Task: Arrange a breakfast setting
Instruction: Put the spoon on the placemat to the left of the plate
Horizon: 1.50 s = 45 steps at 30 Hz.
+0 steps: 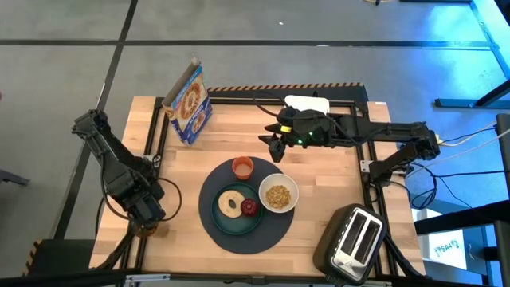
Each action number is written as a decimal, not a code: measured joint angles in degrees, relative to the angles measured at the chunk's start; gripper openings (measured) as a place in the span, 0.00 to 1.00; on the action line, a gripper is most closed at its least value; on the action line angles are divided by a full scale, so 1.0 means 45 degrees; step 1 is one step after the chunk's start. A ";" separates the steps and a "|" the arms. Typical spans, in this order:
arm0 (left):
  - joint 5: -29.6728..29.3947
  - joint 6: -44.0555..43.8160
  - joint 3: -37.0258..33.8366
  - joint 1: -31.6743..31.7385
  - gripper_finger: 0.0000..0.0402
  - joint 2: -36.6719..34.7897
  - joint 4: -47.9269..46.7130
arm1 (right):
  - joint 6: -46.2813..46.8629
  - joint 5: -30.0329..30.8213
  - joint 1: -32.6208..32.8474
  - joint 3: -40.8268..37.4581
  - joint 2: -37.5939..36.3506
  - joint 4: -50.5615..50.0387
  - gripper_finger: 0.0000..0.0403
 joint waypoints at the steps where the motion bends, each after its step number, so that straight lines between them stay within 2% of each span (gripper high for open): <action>1: 0.0053 -0.0002 0.0026 0.0000 0.02 0.0000 -0.0062 | -0.0005 -0.0003 -0.0003 0.0000 0.0000 -0.0003 0.48; 28: -0.0007 -0.0003 0.4100 0.0554 0.02 -0.0026 -0.0800 | -0.0287 -0.0045 -0.0139 0.0000 0.0000 0.0811 0.48; 37: -0.1145 -0.0339 0.4403 0.0554 0.02 -0.0600 -0.0800 | -0.0285 -0.0713 -0.0139 0.0000 0.0000 0.1651 0.48; 45: -0.1595 -0.0698 0.4403 0.0554 0.02 -0.1328 -0.0800 | -0.0267 -0.0808 -0.0134 0.0000 0.0000 0.1677 0.48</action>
